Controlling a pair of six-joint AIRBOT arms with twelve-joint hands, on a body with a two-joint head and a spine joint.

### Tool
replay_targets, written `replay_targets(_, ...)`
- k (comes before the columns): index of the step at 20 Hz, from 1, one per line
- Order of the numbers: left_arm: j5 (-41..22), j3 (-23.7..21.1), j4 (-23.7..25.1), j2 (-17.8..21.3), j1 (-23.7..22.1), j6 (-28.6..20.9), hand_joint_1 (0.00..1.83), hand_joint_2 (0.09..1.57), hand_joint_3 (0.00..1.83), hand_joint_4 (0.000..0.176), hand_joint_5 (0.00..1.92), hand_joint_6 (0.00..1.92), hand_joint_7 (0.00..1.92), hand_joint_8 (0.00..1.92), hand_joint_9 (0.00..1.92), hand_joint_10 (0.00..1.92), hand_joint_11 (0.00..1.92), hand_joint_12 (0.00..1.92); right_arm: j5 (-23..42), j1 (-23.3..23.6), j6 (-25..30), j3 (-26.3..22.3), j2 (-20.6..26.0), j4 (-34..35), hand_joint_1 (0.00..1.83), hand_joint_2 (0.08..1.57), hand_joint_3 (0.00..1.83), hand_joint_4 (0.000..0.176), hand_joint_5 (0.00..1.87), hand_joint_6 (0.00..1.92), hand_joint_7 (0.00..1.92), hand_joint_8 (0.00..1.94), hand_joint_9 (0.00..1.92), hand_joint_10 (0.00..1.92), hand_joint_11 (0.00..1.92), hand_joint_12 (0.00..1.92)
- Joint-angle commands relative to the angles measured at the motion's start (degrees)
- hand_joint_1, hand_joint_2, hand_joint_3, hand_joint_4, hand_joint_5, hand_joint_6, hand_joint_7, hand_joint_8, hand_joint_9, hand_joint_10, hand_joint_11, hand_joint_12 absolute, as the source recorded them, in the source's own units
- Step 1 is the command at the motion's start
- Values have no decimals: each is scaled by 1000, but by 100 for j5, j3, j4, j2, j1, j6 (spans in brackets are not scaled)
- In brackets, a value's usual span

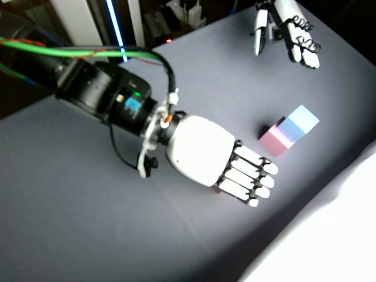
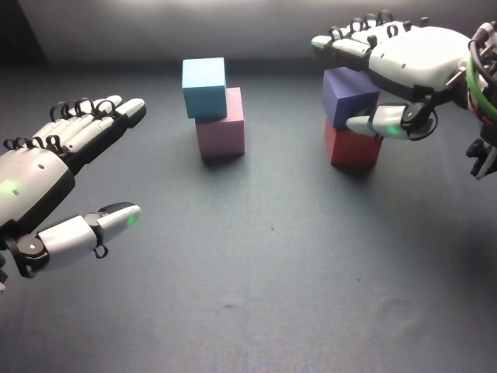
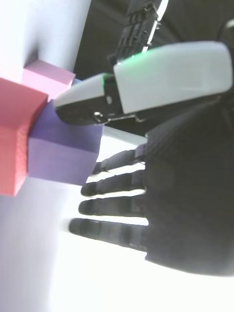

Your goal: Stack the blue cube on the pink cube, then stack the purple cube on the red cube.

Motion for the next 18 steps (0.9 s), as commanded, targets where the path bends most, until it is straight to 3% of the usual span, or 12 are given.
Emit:
replay_targets(1, -745, 5, -8, 1, -15, -37, 691, 1310, 1, 115, 28, 2, 0, 0, 0, 0, 0, 0, 692, 84, -8, -4, 36, -21, 818, 1261, 1, 101, 0, 0, 0, 0, 0, 0, 0, 65)
replay_targets(2, -749, 2, -10, 3, -13, -37, 702, 1312, 1, 98, 32, 3, 0, 0, 0, 0, 0, 0, 696, 84, -8, -12, 36, -20, 835, 1260, 0, 100, 0, 0, 0, 0, 0, 0, 0, 12)
replay_targets(3, -750, -1, -10, 5, -11, -37, 685, 1307, 0, 107, 30, 1, 0, 0, 0, 0, 0, 0, 712, 84, -8, -32, 36, -20, 869, 1259, 0, 105, 0, 0, 0, 0, 0, 0, 0, 2)
replay_targets(5, -762, -13, -22, 13, 0, -37, 705, 1303, 0, 98, 36, 3, 0, 0, 0, 0, 0, 0, 740, 83, -8, -85, 57, -16, 853, 1250, 0, 93, 0, 0, 0, 0, 0, 0, 0, 0)
replay_targets(6, -768, -21, -29, 17, 8, -37, 706, 1304, 0, 95, 37, 3, 0, 0, 0, 0, 0, 0, 775, 82, -8, -132, 99, -16, 854, 1247, 0, 114, 0, 0, 0, 0, 0, 0, 0, 0)
replay_targets(7, -772, -28, -33, 22, 15, -37, 689, 1306, 0, 108, 29, 1, 0, 0, 0, 0, 0, 0, 838, 76, -8, -205, 156, -16, 830, 1244, 0, 124, 0, 0, 0, 0, 0, 0, 0, 0)
replay_targets(11, -795, -59, -55, 34, 36, -35, 695, 1283, 0, 106, 17, 0, 0, 0, 0, 0, 0, 0, 1420, -113, -9, -764, 657, -39, 604, 1185, 0, 136, 0, 0, 0, 0, 0, 0, 0, 0)
replay_targets(12, -818, -78, -61, 48, 54, -35, 699, 1277, 0, 110, 6, 0, 0, 0, 0, 0, 0, 0, 1659, -203, -9, -968, 817, -62, 489, 1197, 0, 84, 0, 0, 0, 0, 0, 0, 0, 0)
replay_targets(14, -916, -131, -94, 87, 109, -34, 631, 1270, 0, 144, 0, 0, 0, 0, 0, 0, 0, 0, 2215, -467, -9, -1403, 1161, -124, 303, 1218, 2, 76, 0, 0, 0, 0, 0, 0, 0, 0)
replay_targets(15, -982, -166, -106, 115, 146, -34, 569, 1267, 0, 157, 0, 0, 0, 0, 0, 0, 0, 0, 2568, -648, -9, -1656, 1355, -172, 224, 1215, 1, 102, 0, 0, 0, 0, 0, 0, 0, 0)
replay_targets(16, -1051, -200, -116, 143, 179, -33, 558, 1270, 0, 161, 0, 0, 0, 0, 0, 0, 0, 0, 2961, -842, -8, -1905, 1575, -216, 192, 1227, 6, 105, 0, 0, 0, 0, 0, 0, 0, 0)
replay_targets(18, -1212, -264, -138, 193, 229, -31, 527, 1274, 0, 148, 0, 0, 0, 0, 0, 0, 0, 0, 3669, -1256, -2, -2341, 1959, -246, 150, 1248, 14, 84, 0, 0, 0, 0, 0, 0, 0, 0)
